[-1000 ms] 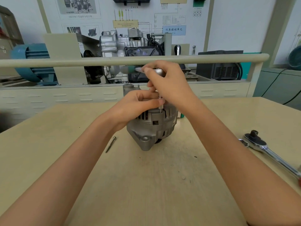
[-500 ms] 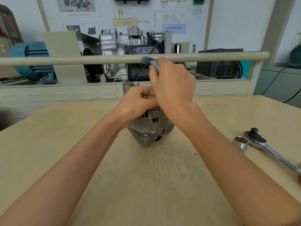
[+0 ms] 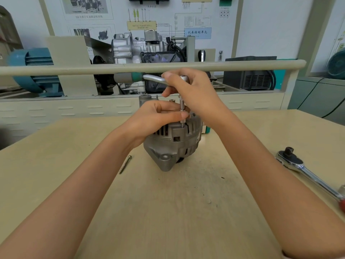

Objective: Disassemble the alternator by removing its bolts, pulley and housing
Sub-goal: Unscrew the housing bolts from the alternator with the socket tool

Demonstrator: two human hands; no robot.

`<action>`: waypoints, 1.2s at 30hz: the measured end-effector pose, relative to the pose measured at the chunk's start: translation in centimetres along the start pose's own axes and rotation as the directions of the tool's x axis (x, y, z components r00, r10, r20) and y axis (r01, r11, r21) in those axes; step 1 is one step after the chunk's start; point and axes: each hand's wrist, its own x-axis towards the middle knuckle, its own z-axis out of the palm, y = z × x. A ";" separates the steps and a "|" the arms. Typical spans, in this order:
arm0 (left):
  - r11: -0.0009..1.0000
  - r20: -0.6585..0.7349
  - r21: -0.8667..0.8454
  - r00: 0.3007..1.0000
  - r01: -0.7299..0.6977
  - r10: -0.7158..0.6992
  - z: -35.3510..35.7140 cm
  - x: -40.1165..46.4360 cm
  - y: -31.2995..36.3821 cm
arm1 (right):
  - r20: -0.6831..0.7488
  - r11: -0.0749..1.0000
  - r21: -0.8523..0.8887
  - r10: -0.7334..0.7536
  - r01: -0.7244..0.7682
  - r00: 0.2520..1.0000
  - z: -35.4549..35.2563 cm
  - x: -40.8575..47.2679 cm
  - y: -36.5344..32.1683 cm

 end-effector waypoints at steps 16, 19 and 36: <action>0.999 -0.045 0.011 0.998 0.042 -0.042 0.5 0.0 0.3 | -0.233 0.958 -0.287 -0.101 0.031 0.967 0.6 -0.1 0.8; 0.999 -0.049 0.025 0.998 0.038 -0.036 0.6 -0.1 0.3 | -0.102 0.994 0.104 0.034 -0.024 0.994 0.2 0.2 1.0; 0.999 -0.187 0.023 0.982 0.040 -0.035 1.6 0.2 0.2 | -0.290 0.596 -0.799 -0.262 -0.082 0.920 1.6 -0.3 0.7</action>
